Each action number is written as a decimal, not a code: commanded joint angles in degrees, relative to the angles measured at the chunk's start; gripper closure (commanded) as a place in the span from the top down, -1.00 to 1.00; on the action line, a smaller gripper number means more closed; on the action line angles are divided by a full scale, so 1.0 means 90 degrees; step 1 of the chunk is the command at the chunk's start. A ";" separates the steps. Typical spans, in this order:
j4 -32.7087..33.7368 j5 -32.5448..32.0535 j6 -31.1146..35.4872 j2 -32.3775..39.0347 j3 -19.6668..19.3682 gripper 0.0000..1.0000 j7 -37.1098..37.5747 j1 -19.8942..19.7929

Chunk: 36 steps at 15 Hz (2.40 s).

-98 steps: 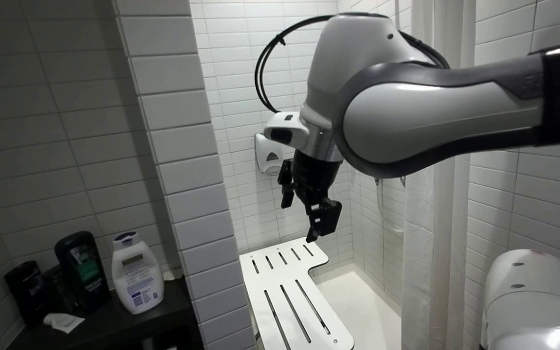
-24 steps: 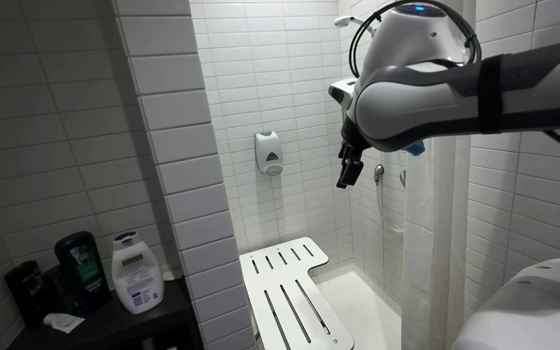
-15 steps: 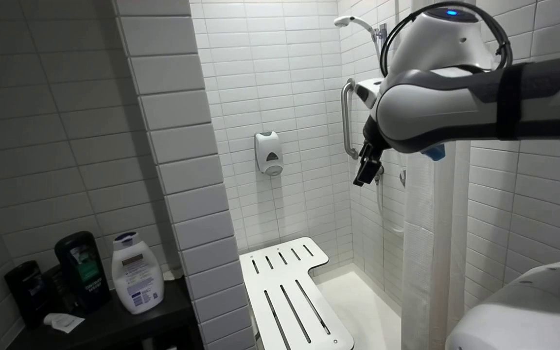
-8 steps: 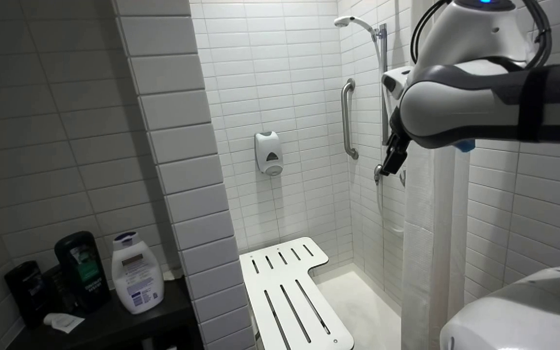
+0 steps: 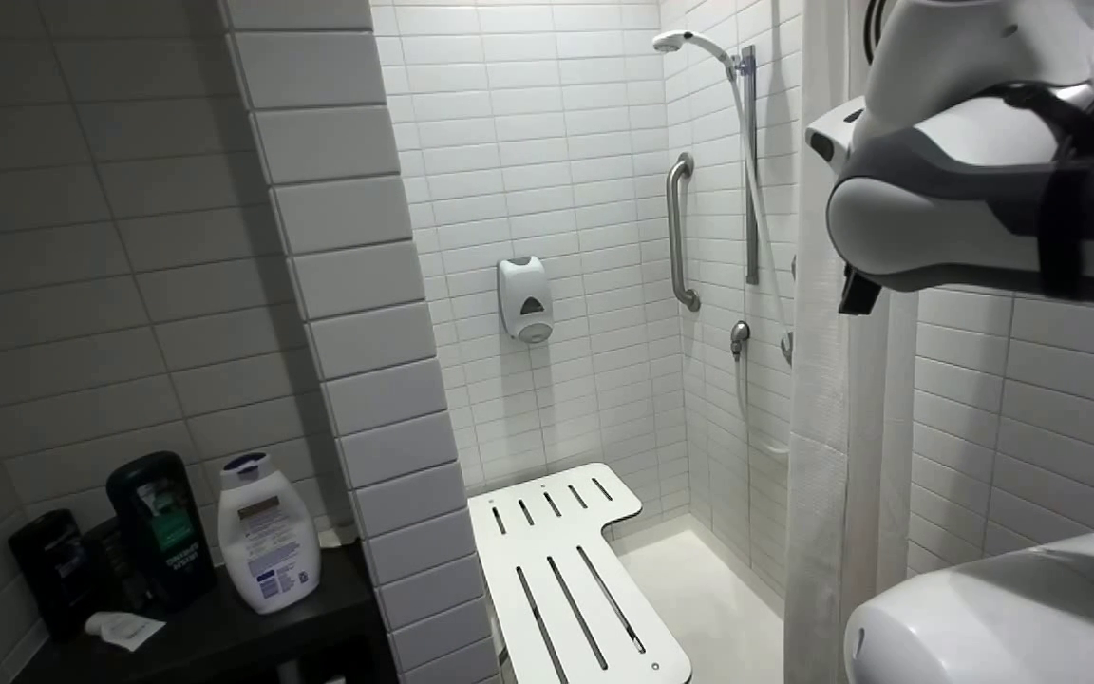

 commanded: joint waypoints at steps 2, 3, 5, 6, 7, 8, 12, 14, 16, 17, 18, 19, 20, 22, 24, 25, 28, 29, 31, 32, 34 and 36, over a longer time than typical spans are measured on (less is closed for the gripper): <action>0.0161 -0.0492 -0.0057 0.0016 -0.0082 1.00 0.0089 -0.0125; 0.0216 -0.0599 -0.0063 0.0027 -0.0097 1.00 0.0098 -0.0175; 0.0253 -0.0658 -0.0067 0.0040 -0.0103 1.00 0.0102 -0.0192; 0.0254 -0.0658 -0.0067 0.0040 -0.0103 1.00 0.0102 -0.0192; 0.0254 -0.0658 -0.0067 0.0042 -0.0103 1.00 0.0102 -0.0192; 0.0254 -0.0658 -0.0067 0.0043 -0.0103 1.00 0.0102 -0.0192; 0.0205 -0.1041 0.0198 0.0081 0.0050 1.00 0.0097 -0.0307; 0.0246 -0.1711 0.0408 0.0158 0.0157 1.00 0.0041 -0.0364; 0.0320 -0.2368 0.0486 0.0224 0.0230 1.00 0.0060 -0.0306; 0.0318 -0.2720 0.0550 0.0231 0.0257 1.00 0.0068 -0.0256; 0.0316 -0.3058 0.0576 0.0238 0.0276 1.00 0.0040 -0.0197; 0.0321 -0.3363 0.0540 0.0250 0.0292 1.00 -0.0040 -0.0109; 0.0343 -0.3680 0.0519 0.0281 0.0305 1.00 -0.0082 -0.0036; 0.0448 -0.4343 0.0469 0.0421 0.0304 1.00 -0.0143 0.0109; 0.0569 -0.5015 0.0441 0.0565 0.0310 1.00 -0.0168 0.0247; 0.0642 -0.5349 0.0421 0.0642 0.0320 1.00 -0.0189 0.0307; 0.0989 -0.6315 0.0380 0.0999 0.0321 1.00 -0.0292 0.0437; 0.1116 -0.6682 0.0384 0.1135 0.0269 1.00 -0.0314 0.0427; 0.1333 -0.7596 0.0466 0.1369 0.0056 1.00 -0.0271 0.0334; 0.1390 -0.8014 0.0473 0.1413 -0.0019 1.00 -0.0279 0.0277; 0.1154 -0.7711 0.0395 0.1141 0.0019 1.00 -0.0241 0.0391; 0.1237 -0.7864 0.0419 0.1253 -0.0051 1.00 -0.0244 0.0352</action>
